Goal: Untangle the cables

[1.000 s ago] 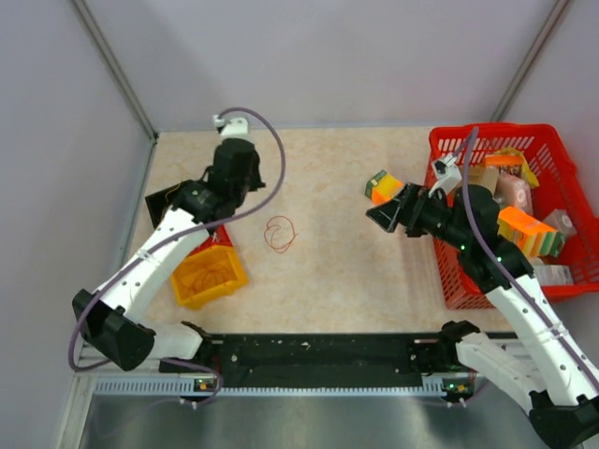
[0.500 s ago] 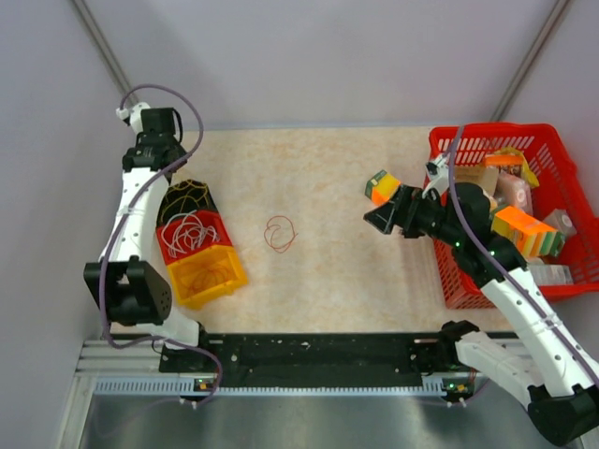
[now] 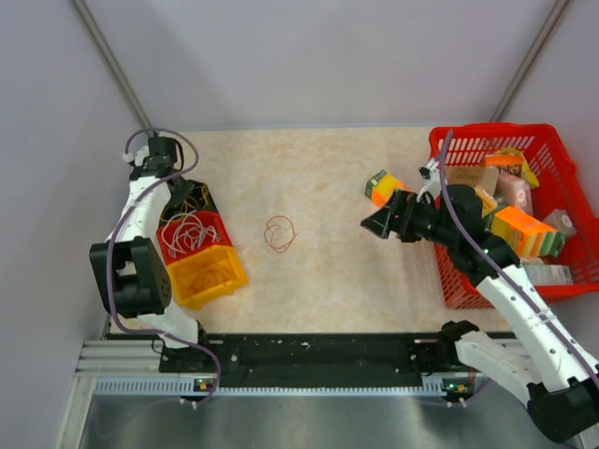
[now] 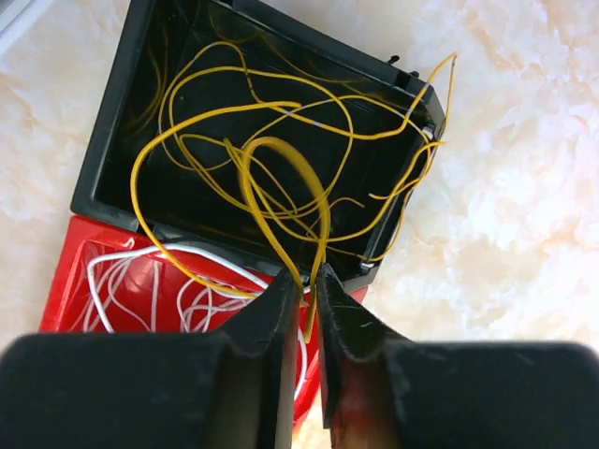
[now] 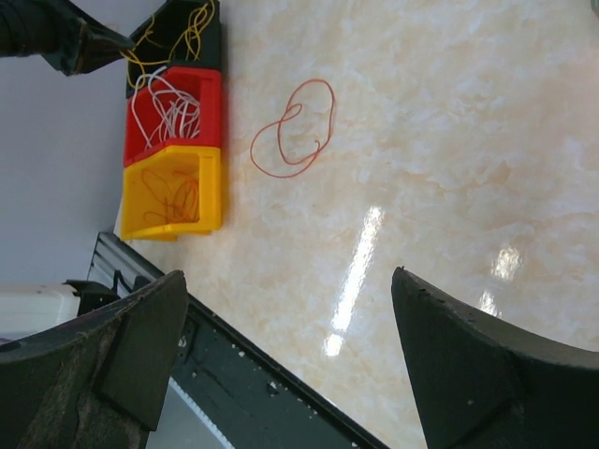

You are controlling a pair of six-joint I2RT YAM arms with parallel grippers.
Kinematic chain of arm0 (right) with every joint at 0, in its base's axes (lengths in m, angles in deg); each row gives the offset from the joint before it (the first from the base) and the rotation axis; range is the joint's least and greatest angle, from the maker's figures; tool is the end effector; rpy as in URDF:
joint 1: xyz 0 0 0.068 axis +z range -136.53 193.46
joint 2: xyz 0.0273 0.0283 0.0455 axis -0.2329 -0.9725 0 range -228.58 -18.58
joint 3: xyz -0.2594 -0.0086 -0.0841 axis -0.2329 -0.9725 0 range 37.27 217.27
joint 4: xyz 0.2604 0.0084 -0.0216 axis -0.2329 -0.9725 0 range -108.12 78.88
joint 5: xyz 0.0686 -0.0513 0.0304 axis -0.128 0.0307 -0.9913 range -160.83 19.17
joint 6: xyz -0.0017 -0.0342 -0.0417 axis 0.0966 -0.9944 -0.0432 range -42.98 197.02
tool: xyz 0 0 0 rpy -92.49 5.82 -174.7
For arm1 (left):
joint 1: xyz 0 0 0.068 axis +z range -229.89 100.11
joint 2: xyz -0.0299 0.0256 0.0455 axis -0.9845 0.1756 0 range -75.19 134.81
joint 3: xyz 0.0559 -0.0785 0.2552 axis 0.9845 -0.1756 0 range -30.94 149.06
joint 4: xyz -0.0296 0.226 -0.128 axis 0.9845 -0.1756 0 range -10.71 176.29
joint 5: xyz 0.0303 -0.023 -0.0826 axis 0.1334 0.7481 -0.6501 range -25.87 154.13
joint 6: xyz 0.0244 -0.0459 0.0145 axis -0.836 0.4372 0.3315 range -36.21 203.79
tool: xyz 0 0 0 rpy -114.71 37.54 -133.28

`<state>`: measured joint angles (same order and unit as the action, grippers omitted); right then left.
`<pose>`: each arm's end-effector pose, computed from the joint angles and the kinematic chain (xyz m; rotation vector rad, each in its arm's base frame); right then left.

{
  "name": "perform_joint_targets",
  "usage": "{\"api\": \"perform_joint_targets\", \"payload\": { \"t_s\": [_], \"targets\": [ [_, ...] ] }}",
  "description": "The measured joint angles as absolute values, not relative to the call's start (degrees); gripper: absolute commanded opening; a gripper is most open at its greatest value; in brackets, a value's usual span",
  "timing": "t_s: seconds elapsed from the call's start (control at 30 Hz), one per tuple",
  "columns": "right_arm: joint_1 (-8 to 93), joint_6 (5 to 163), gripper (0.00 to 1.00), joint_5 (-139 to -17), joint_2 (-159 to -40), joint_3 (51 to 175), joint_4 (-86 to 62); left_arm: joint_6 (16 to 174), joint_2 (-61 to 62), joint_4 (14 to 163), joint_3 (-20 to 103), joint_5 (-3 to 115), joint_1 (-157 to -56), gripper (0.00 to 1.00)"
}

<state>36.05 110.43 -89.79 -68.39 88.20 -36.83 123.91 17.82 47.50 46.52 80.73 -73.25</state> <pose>0.1721 0.0842 0.3352 -0.0260 2.1058 0.9401 0.3454 0.0505 0.2813 -1.0840 2.2161 0.1157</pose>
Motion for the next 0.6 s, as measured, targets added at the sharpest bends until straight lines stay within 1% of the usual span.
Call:
{"api": "perform_joint_targets", "payload": {
  "t_s": [0.03, 0.07, 0.1, 0.17, 0.2, 0.23, 0.4, 0.47, 0.5, 0.6],
  "targets": [
    [36.05, 110.43, 0.88, -90.14, -68.65, 88.01, -36.59, 124.41, 17.82, 47.28, 46.32, 79.93, -72.86, 0.43],
    [36.05, 110.43, 0.88, -90.62, -68.95, 87.55, -36.18, 124.87, 17.82, 47.22, 46.32, 79.4, -72.42, 0.49],
    [36.05, 110.39, 0.88, -90.99, -69.19, 87.15, -36.02, 125.13, 17.73, 47.26, 46.32, 79.16, -72.01, 0.5],
    [36.05, 110.21, 0.88, -91.91, -69.87, 86.26, -36.0, 125.92, 17.34, 47.22, 46.3, 79.12, -71.44, 0.62],
    [36.05, 110.17, 0.88, -92.28, -70.18, 85.69, -35.98, 125.92, 16.97, 47.26, 46.27, 79.16, -71.22, 0.73],
    [36.05, 110.17, 0.88, -92.72, -70.42, 85.23, -36.0, 125.81, 16.35, 47.26, 46.19, 79.14, -71.09, 0.81],
    [36.05, 110.15, 0.87, -94.1, -70.48, 83.72, -35.91, 124.91, 12.14, 46.91, 46.14, 77.91, -71.04, 0.82],
    [36.05, 110.15, 0.87, -94.53, -70.48, 83.72, -35.69, 123.99, 10.08, 46.39, 46.12, 75.93, -71.13, 0.77],
    [36.05, 110.13, 0.87, -94.75, -70.48, 83.72, -35.5, 123.14, 8.7, 46.69, 45.68, 74.31, -71.46, 0.76],
    [36.05, 110.06, 0.87, -95.28, -70.62, 83.72, -34.86, 120.12, 3.57, 48.49, 42.03, 70.61, -73.89, 0.77]
  ]
}}
